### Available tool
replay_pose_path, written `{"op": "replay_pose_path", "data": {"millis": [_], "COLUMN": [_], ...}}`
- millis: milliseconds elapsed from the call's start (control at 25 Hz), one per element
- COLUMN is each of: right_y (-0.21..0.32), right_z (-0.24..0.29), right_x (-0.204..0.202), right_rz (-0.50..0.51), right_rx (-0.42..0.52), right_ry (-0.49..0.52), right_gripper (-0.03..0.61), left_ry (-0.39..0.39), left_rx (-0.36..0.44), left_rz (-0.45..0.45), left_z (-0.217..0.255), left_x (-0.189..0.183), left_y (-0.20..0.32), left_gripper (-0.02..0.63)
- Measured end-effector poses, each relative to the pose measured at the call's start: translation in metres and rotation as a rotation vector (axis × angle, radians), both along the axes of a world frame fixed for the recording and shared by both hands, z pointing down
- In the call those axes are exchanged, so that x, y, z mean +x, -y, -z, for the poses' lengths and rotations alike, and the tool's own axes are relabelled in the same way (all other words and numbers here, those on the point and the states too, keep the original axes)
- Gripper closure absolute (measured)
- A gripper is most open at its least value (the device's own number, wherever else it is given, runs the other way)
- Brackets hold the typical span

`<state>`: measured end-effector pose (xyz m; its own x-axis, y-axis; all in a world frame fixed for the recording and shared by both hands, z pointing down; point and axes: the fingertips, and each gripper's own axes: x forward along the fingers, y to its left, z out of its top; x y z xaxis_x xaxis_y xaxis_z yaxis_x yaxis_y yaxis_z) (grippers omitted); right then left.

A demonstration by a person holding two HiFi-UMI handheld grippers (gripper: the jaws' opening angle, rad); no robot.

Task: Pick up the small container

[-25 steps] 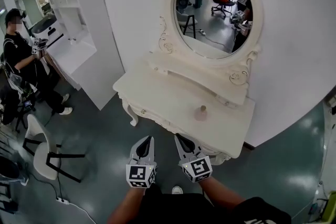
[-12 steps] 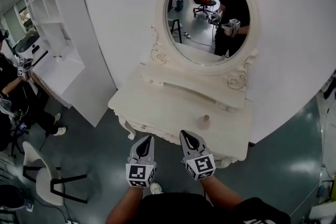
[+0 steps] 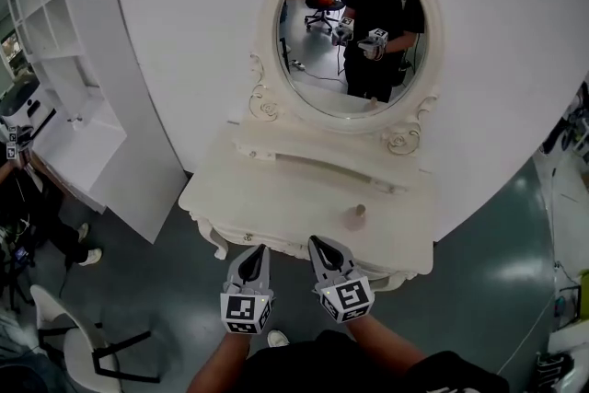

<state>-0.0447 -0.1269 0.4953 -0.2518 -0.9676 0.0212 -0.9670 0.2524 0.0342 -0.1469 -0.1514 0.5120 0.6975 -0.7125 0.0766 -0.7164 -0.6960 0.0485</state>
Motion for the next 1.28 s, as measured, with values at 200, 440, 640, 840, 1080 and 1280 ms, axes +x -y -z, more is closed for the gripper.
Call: {"op": "replay_pose_path", "data": {"millis": [200, 440, 640, 840, 1080, 1280], "right_y": [-0.004, 0.009, 0.029, 0.055, 0.076, 0.087], "right_z": [-0.005, -0.010, -0.001, -0.001, -0.011, -0.015], "right_x": [0.013, 0.037, 0.064, 0.099, 0.140, 0.165], "right_rz": [-0.057, -0.100, -0.132, -0.162, -0.193, -0.199], "right_rx": [-0.029, -0.036, -0.009, 0.000, -0.015, -0.026], "right_ry": [-0.004, -0.007, 0.031, 0.036, 0.059, 0.069], "right_gripper": [0.574, 0.573, 0.574, 0.574, 0.574, 0.574], "left_ry": [-0.012, -0.011, 0.004, 0.021, 0.044, 0.059], "left_rx": [-0.023, -0.046, -0.043, -0.027, -0.022, -0.026], "left_rz": [-0.057, -0.118, -0.165, -0.207, -0.226, -0.234], "left_z": [-0.006, -0.014, -0.013, -0.011, -0.014, -0.018], "left_x": [0.014, 0.045, 0.073, 0.111, 0.150, 0.177], "left_y": [0.006, 0.019, 0.037, 0.064, 0.093, 0.112], "left_gripper": [0.607, 0.607, 0.607, 0.607, 0.607, 0.607]}}
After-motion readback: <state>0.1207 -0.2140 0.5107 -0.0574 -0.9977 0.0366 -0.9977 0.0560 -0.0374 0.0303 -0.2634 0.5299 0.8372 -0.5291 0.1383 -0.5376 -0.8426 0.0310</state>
